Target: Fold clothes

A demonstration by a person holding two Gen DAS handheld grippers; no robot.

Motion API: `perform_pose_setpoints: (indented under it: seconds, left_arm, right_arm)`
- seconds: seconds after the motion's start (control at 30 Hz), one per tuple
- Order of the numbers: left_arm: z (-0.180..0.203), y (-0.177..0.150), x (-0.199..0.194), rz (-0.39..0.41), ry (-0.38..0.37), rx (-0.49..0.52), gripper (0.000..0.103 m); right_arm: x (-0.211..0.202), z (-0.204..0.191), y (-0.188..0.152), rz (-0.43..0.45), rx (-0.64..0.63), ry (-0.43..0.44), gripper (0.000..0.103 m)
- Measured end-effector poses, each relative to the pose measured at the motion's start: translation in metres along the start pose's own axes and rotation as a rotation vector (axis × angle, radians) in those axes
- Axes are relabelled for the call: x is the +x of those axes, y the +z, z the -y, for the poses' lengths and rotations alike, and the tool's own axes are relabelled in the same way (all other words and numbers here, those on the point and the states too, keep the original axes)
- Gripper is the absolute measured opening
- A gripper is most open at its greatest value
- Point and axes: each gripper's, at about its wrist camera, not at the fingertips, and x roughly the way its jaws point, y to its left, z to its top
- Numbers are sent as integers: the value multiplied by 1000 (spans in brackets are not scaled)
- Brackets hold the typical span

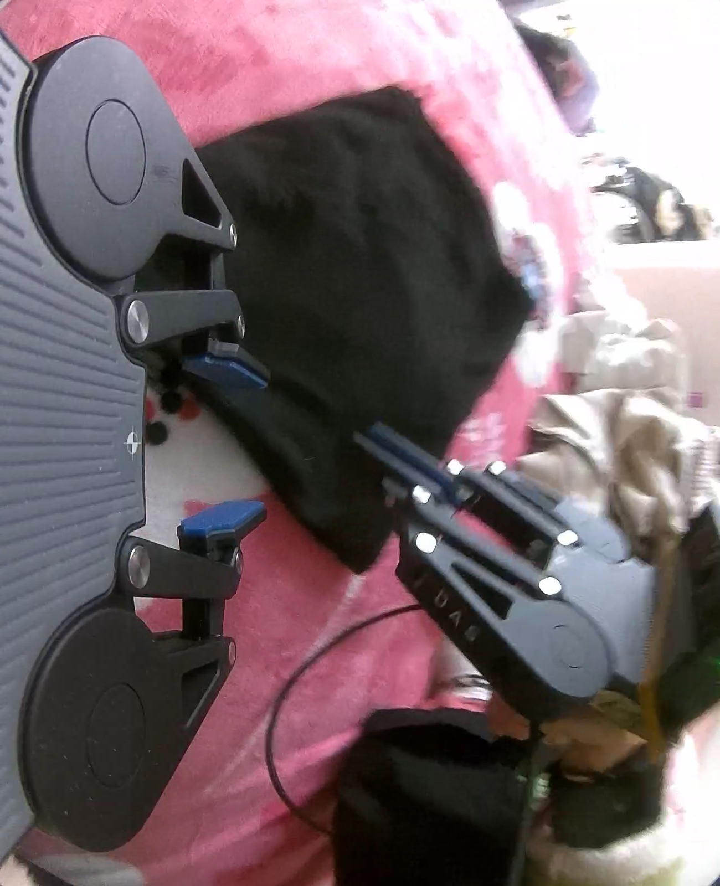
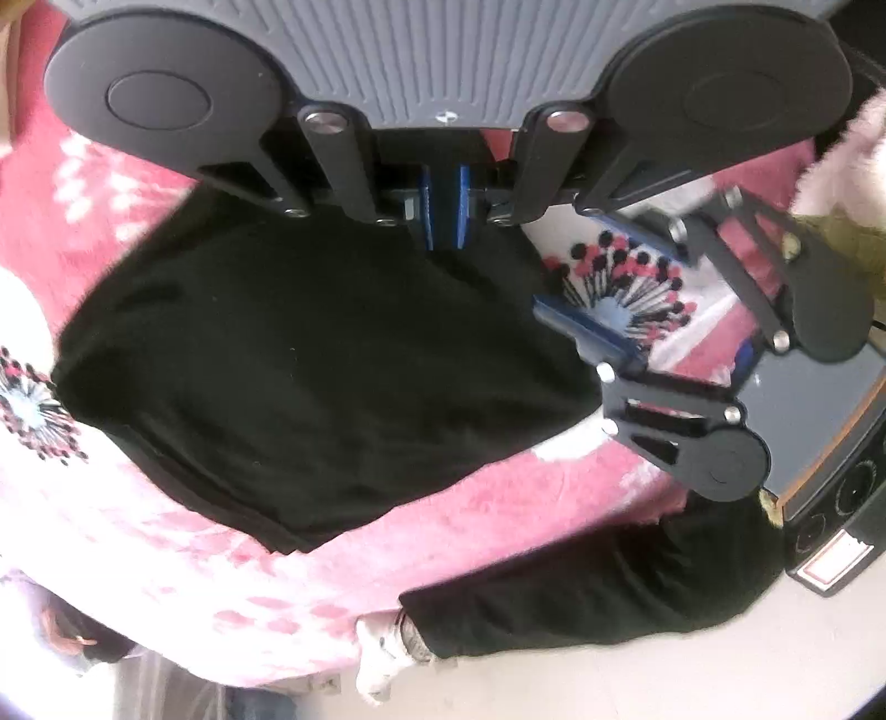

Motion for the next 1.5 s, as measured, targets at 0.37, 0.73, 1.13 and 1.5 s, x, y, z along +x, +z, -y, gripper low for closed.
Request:
perform_pose_setpoints:
  seconds: [0.37, 0.73, 1.13, 1.5]
  left_arm:
    - [-47, -12, -35, 31, 85, -172, 45]
    - [-107, -32, -38, -51, 113, -474, 45]
    - [-125, -31, -37, 20, 124, -614, 46]
    - [-124, -35, -36, 21, 157, -616, 45]
  right_arm:
    - [3, 20, -21, -37, 119, 32, 23]
    - [1, 63, -38, 11, 414, -10, 27]
    - [-43, 94, -29, 212, 698, -195, 32]
    - [-40, 91, -11, 230, 698, -269, 33]
